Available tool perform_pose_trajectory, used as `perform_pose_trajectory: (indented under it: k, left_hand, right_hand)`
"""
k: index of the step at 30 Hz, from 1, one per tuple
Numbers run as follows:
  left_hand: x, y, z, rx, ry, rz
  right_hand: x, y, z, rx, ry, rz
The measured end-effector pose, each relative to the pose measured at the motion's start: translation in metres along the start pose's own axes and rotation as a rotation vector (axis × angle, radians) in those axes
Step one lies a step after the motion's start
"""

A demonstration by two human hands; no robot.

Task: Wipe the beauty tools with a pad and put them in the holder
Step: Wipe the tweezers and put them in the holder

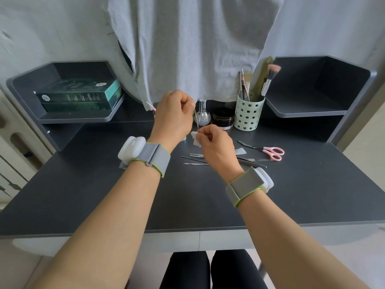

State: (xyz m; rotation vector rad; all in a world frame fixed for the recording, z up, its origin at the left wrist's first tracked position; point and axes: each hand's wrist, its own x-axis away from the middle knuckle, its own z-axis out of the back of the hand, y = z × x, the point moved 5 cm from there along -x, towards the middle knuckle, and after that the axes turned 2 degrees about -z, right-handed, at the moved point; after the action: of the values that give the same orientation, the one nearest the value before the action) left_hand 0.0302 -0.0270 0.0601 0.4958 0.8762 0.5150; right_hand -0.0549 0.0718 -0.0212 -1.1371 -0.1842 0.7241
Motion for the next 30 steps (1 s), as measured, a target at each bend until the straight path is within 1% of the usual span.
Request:
perform_pose_trajectory:
  k: [8, 14, 19, 30]
  left_hand:
    - [-0.010, 0.001, 0.013, -0.001, 0.062, -0.019]
    - [-0.017, -0.016, 0.021, -0.014, 0.132, 0.006]
    - [-0.029, -0.030, 0.025, -0.037, 0.154, 0.054]
    - [-0.047, -0.063, 0.004, -0.079, 0.131, 0.116]
  right_hand:
    - [0.001, 0.016, -0.006, -0.027, 0.009, -0.061]
    - [-0.005, 0.007, 0.000, -0.050, 0.049, -0.052]
    - [-0.011, 0.002, 0.001, -0.074, 0.081, -0.033]
    - [-0.024, 0.006, -0.002, -0.070, 0.091, -0.036]
